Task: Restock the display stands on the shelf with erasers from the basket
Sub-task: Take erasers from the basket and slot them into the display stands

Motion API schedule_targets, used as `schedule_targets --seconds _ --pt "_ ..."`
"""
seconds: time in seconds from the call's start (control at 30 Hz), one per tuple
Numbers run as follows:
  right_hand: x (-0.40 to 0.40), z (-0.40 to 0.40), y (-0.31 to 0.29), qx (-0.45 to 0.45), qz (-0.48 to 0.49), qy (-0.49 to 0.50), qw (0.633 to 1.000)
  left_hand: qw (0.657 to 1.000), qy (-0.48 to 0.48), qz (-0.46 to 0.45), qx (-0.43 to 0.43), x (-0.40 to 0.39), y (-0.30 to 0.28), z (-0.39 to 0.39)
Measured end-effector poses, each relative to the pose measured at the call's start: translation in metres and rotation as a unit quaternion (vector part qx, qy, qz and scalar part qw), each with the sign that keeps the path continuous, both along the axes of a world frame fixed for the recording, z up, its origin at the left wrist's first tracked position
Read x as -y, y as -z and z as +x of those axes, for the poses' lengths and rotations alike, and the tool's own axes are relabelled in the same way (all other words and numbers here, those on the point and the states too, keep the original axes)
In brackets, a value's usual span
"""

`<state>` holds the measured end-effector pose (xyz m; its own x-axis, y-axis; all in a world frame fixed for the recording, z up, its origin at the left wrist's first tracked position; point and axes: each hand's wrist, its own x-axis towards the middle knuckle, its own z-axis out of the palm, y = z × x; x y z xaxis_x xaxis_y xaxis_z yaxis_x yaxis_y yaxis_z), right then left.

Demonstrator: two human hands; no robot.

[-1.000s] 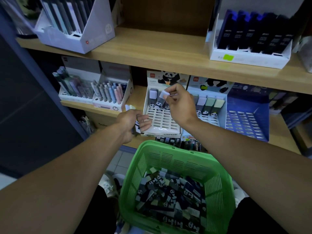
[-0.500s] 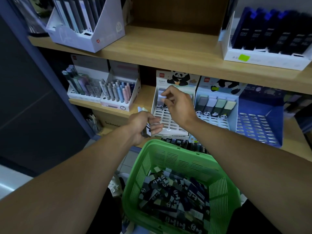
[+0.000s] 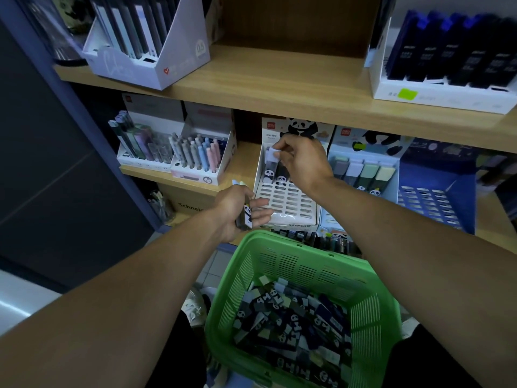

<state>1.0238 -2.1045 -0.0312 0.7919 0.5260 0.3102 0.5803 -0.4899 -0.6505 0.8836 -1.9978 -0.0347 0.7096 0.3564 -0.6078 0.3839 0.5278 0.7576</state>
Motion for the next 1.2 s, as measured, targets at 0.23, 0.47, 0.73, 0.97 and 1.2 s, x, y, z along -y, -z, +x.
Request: schedule_targets --seconds 0.23,0.47,0.73,0.97,1.2 --pt "0.0 0.004 0.005 -0.001 -0.035 -0.004 0.999 1.0 0.01 0.007 -0.005 0.0 0.001 0.002" --pt "-0.002 0.001 -0.001 -0.024 -0.052 0.004 0.998 0.999 0.029 -0.018 0.012 0.003 -0.002 0.002" --pt "0.002 -0.003 -0.001 0.031 -0.104 -0.01 0.994 1.0 0.021 0.001 0.013 0.013 -0.01 0.003" --pt "0.025 -0.026 -0.013 -0.192 0.007 -0.041 0.981 0.995 0.076 0.052 0.029 0.015 -0.005 0.002" --pt "0.048 -0.036 -0.004 -0.424 0.085 -0.026 0.901 0.986 0.145 0.077 0.015 0.02 -0.003 -0.002"
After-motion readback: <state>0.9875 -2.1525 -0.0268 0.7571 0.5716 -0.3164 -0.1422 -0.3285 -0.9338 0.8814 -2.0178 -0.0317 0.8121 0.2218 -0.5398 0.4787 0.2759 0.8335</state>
